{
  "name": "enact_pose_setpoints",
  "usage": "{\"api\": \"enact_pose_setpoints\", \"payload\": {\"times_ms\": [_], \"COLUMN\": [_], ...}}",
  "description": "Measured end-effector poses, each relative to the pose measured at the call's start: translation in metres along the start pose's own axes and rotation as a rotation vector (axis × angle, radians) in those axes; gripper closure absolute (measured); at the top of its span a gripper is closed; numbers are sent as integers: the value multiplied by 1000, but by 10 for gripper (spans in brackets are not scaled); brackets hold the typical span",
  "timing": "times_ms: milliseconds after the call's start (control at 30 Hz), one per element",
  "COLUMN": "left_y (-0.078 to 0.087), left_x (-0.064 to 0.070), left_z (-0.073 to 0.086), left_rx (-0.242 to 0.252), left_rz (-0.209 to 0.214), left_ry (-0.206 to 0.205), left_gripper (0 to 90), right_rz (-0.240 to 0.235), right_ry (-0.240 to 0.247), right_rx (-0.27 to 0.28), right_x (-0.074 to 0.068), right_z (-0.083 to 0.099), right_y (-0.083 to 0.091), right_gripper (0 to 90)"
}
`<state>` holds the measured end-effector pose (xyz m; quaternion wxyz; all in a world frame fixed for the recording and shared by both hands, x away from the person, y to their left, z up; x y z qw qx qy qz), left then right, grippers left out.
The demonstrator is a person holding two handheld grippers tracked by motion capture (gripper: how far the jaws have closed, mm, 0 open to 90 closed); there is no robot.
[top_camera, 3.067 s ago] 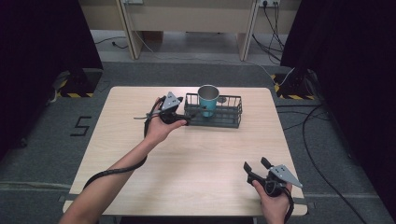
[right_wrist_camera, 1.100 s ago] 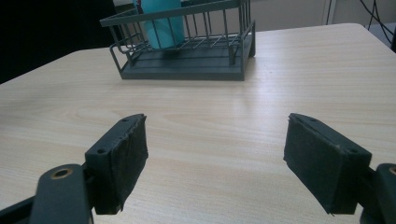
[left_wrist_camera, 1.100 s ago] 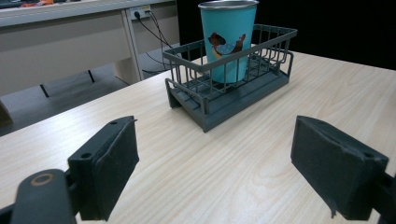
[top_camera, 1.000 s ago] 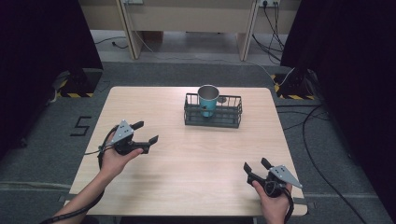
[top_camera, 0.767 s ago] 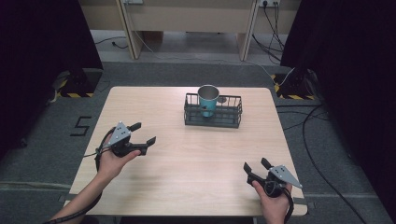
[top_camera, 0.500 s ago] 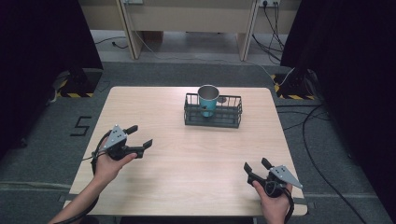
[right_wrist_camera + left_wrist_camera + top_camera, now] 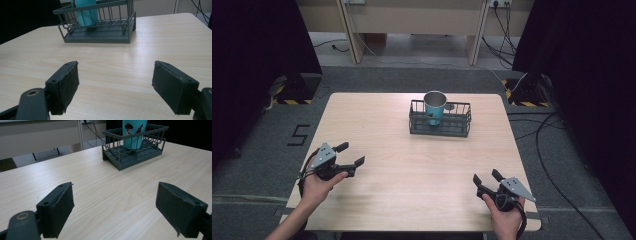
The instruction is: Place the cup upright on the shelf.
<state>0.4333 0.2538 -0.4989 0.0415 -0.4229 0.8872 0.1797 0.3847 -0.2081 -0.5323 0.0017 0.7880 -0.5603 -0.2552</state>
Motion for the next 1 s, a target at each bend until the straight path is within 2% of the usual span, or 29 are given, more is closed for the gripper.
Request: {"api": "enact_pose_setpoints", "payload": {"times_ms": [300, 600, 733, 800, 867, 1000], "left_y": [14, 18, 18, 18, 19, 21], "left_x": [-3, 1, 1, 1, -2, -4], "left_z": [21, 43, 42, 43, 41, 40], "left_rx": [-35, -58, -49, -45, -33, -22], "left_rz": [-26, -29, -34, -34, -47, -68], "left_ry": [24, 61, 60, 75, 88, 85], "left_gripper": [142, 142, 142, 142, 142, 142], "right_rz": [2, 4, 3, 1, -1, -10], "right_ry": [2, 4, 6, 10, 15, 20], "right_rx": [0, 5, 9, 12, 18, 22], "right_x": [1, 0, 0, 0, -1, -3], "right_z": [0, 0, -1, -2, -3, -3], "right_y": [0, 0, 0, 1, 1, 0], "right_gripper": [221, 215, 211, 210, 208, 206]}}
Point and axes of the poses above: each handheld gripper's, and its own axes: y roughly backward along the jaws, z roughly out of its underside, x roughly to its right, the point moved 8 cm from there along -y, roughly forward along the jaws, and after that the axes turned 14 degrees about -y, right-handed, at the moved point
